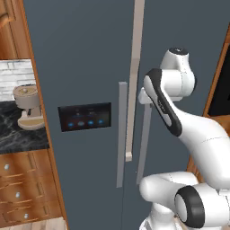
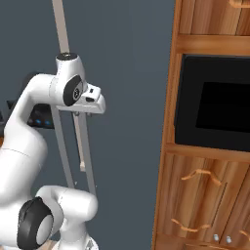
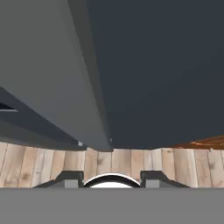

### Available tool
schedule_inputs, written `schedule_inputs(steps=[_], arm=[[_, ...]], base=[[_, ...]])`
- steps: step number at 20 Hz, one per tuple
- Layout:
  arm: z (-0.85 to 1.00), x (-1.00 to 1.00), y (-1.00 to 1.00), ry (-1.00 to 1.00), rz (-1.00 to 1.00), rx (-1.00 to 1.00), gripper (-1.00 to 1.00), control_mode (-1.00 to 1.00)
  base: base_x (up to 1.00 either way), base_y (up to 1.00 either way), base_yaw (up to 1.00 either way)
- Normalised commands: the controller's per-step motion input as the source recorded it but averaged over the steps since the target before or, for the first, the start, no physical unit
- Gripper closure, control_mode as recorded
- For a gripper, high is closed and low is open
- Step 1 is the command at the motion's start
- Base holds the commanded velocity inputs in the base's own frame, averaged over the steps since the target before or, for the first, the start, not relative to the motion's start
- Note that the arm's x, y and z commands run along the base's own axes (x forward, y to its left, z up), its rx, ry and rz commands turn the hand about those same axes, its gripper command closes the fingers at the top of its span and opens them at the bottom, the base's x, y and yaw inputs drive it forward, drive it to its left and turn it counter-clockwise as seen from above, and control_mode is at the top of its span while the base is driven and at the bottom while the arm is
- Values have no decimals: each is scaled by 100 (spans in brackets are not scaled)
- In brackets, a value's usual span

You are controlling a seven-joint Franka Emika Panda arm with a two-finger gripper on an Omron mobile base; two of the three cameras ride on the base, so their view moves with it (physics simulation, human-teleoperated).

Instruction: Take the donut and cupcake from the fridge and place them on the empty tray on the dining counter.

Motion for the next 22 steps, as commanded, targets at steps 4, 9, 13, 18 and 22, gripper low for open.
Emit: schedule_inputs(steps=[4,9,13,18,22], arm=[[-2,-48,3,-3,0,-2,-100,-100],[-11,-88,16,-28,0,-9,-100,-100],[-1,-55,4,-25,0,-5,-100,-100],[-3,-31,0,-11,0,0,-100,-100],[0,0,0,0,0,0,-100,100]], base=[[0,0,0],[0,0,0],[0,0,0],[0,0,0],[-4,0,0]])
